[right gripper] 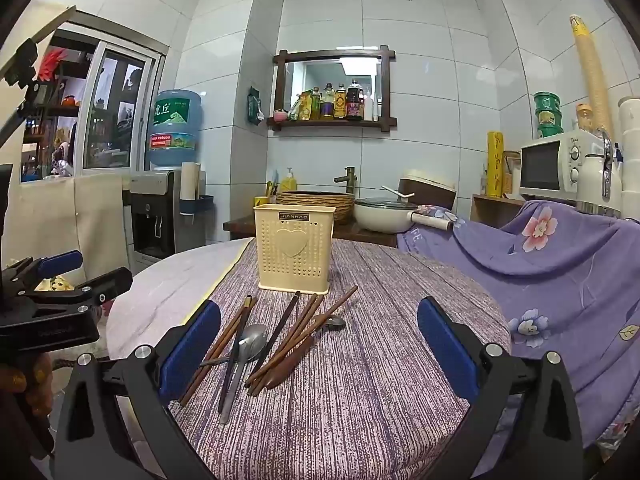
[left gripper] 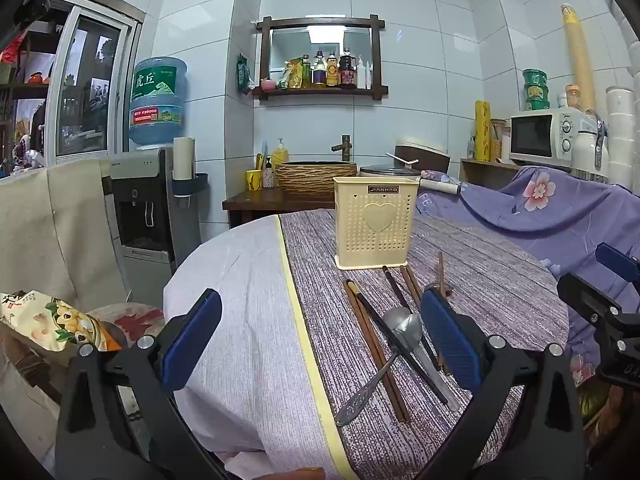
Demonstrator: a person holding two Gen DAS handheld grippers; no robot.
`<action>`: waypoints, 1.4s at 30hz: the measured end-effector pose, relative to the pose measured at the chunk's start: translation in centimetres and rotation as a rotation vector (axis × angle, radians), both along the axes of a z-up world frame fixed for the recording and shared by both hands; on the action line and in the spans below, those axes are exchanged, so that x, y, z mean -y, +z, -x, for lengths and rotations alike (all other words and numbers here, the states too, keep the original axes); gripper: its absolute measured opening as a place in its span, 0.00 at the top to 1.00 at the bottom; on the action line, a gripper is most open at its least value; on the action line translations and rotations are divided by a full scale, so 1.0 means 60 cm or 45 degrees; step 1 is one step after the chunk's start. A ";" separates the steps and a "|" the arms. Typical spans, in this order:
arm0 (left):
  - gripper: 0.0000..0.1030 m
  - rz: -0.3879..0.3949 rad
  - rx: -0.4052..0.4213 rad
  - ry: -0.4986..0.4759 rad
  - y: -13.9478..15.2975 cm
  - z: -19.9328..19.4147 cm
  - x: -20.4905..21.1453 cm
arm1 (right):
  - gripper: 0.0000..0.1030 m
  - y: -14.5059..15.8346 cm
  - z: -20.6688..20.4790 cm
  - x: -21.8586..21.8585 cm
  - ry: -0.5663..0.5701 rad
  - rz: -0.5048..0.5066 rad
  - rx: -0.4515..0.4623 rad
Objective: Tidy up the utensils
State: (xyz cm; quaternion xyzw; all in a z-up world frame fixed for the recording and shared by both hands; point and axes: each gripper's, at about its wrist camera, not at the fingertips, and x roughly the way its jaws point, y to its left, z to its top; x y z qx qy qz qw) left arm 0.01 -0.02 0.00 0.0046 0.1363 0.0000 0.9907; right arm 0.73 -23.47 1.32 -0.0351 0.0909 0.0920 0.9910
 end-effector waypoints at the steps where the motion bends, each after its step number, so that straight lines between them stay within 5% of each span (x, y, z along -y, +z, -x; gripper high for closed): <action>1: 0.05 0.000 -0.001 0.000 0.000 0.000 0.000 | 0.06 0.000 0.000 0.000 0.001 -0.001 -0.003; 42: 0.05 0.007 -0.011 0.002 0.000 -0.002 -0.005 | 0.06 -0.006 -0.005 0.001 -0.001 -0.006 -0.019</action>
